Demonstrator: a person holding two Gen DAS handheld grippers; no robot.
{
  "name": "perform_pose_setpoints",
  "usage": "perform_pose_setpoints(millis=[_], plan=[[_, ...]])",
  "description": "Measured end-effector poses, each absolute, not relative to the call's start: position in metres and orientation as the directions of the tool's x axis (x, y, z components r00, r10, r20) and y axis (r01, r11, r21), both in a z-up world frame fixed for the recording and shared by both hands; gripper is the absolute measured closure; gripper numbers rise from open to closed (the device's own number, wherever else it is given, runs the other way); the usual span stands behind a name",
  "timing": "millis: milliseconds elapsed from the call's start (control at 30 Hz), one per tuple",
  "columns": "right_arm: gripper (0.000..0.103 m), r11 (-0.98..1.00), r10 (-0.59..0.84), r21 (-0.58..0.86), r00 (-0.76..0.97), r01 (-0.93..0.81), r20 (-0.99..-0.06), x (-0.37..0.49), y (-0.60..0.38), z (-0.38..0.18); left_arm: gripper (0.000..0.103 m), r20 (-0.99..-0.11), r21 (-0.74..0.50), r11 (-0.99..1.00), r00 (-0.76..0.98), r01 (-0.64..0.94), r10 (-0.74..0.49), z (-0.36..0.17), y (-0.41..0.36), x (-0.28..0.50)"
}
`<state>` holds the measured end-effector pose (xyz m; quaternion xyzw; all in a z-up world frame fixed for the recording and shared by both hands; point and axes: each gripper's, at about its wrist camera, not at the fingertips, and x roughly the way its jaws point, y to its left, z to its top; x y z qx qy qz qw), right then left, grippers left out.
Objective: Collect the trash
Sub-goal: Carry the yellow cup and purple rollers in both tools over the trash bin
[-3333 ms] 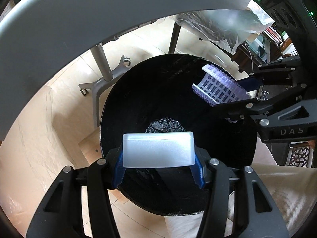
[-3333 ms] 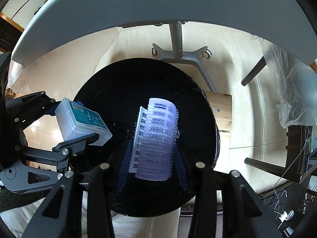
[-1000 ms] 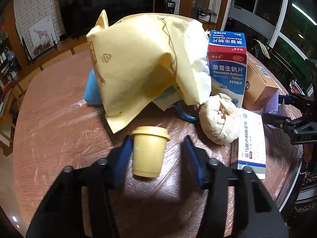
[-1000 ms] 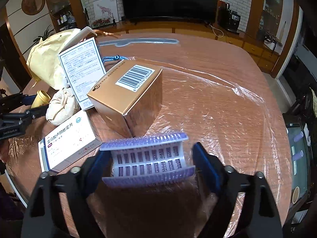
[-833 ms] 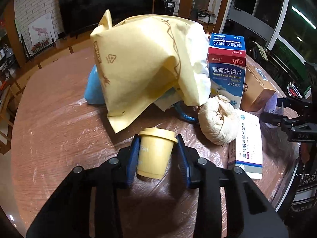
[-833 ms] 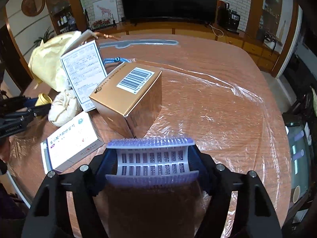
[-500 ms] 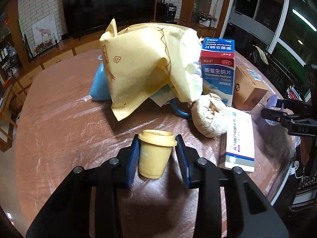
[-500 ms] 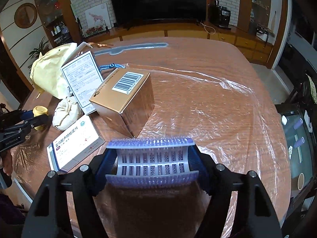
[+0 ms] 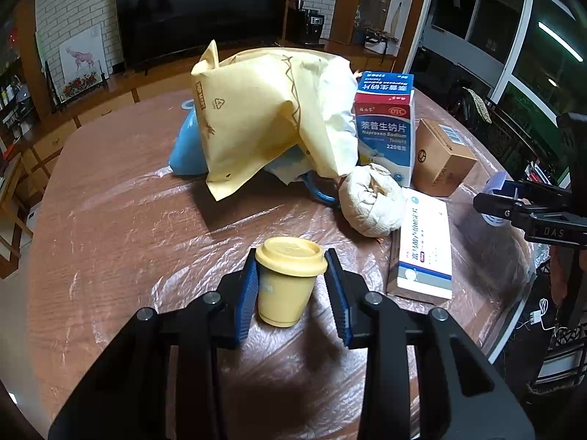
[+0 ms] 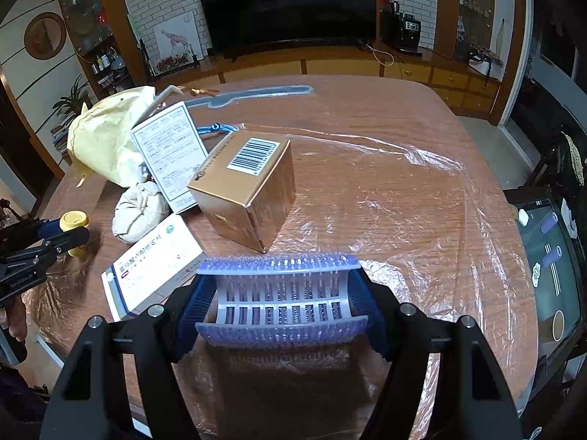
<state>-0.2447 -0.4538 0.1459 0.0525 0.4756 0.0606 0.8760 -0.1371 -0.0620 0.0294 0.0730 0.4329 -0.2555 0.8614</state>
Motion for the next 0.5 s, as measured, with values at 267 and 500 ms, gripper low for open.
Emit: perform_pose_setpoints(millis=[267,500], plan=[[0.032,0.984,0.174,0.168,0.551,-0.061,-0.816,-0.26,-0.446,0.158,0.066,-0.78,-0.106,0.856,0.492,0.507,-0.387,0.032,-0.058,-0.152],[0.032,0.98,0.193,0.186,0.554,-0.07,-0.81,-0.271,-0.44,0.166,0.066,-0.779,-0.119,0.853,0.486,0.508,-0.397,0.036,-0.053,-0.161]])
